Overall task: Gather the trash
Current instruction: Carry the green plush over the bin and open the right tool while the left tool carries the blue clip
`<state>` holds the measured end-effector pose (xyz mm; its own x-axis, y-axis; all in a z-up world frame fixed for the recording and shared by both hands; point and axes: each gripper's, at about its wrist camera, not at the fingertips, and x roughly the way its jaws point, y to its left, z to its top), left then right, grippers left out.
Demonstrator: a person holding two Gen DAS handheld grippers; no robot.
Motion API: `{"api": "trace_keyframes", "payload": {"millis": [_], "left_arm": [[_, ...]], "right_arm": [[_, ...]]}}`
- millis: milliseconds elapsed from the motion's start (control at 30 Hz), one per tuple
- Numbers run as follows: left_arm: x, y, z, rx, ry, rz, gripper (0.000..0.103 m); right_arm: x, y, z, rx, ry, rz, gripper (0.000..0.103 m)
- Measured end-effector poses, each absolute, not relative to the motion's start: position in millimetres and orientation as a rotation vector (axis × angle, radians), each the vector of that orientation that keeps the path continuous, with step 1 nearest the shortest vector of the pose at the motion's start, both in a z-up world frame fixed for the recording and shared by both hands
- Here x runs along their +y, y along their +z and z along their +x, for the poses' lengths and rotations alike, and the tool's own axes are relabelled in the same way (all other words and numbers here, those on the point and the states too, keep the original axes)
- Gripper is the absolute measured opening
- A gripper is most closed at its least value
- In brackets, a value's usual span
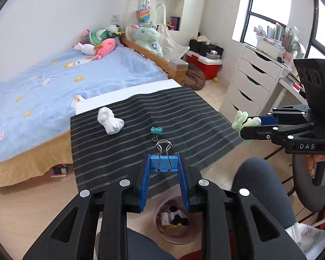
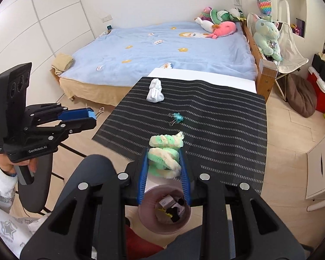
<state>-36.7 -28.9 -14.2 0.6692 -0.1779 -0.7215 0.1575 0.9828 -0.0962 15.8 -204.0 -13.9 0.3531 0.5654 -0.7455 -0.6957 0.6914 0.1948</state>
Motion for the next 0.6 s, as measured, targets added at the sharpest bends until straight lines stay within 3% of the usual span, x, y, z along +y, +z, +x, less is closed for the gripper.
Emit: {"api": "trace_keyframes", "payload": {"millis": [600], "left_arm": [[-37.3,-25.7,-75.0,0.823,-0.214,-0.055,0.025]], "right_arm": [[-206.7,-41.7,-36.1,0.966,0.876,-0.163,0.027]]}}
